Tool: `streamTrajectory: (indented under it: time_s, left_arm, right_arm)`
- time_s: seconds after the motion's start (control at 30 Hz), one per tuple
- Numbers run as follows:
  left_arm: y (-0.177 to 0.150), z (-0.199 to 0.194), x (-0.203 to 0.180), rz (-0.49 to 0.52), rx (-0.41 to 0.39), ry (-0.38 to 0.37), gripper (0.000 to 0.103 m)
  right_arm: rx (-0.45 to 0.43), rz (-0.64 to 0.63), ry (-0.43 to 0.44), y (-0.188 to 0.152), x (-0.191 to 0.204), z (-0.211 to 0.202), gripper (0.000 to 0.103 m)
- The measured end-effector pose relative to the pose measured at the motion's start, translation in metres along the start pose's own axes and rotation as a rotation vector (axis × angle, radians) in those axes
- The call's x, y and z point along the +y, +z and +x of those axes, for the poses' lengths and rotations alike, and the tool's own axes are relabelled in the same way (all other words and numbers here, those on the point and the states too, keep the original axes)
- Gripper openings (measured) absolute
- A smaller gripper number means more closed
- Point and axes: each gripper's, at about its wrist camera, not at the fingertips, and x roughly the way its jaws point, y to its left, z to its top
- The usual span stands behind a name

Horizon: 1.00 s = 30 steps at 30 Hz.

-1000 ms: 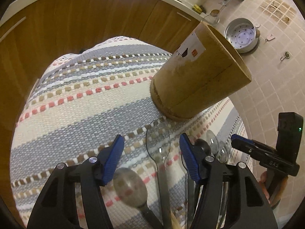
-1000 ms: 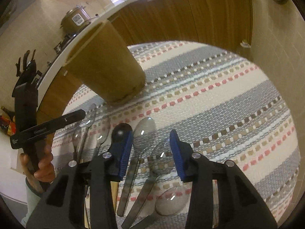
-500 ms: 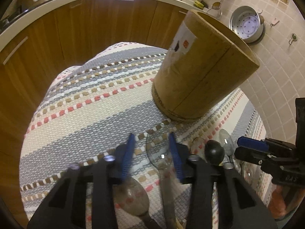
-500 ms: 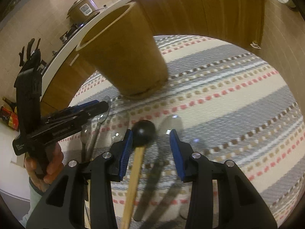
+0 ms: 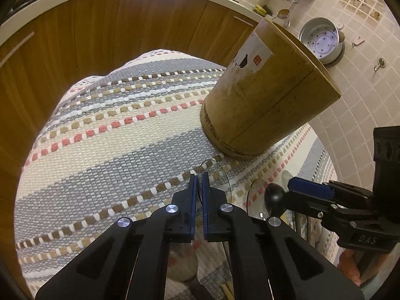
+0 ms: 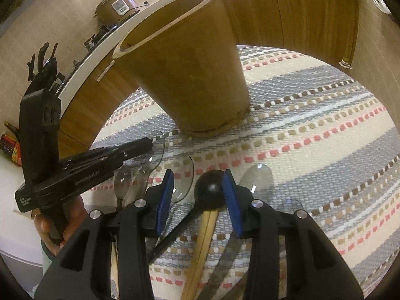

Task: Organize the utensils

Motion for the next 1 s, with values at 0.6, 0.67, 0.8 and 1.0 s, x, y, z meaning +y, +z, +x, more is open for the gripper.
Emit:
streamTrajectory:
  time_s: [0.6, 0.67, 0.8, 1.0]
  left_arm:
    - [-0.007, 0.005, -0.035, 0.111, -0.053, 0.153, 0.029]
    - [-0.009, 0.007, -0.042, 0.139, -0.066, 0.205, 0.014]
    - [-0.01, 0.009, -0.048, 0.143, -0.081, 0.228, 0.005]
    - [-0.011, 0.005, -0.046, 0.129, -0.074, 0.134, 0.003]
  right_arm:
    - [-0.063, 0.051, 0.007, -0.006, -0.037, -0.034, 0.037]
    - [-0.07, 0.061, -0.002, -0.007, -0.043, -0.038, 0.037]
    - [-0.06, 0.079, -0.033, -0.015, -0.06, -0.049, 0.037]
    - [0.009, 0.083, -0.106, -0.043, -0.068, -0.059, 0.037]
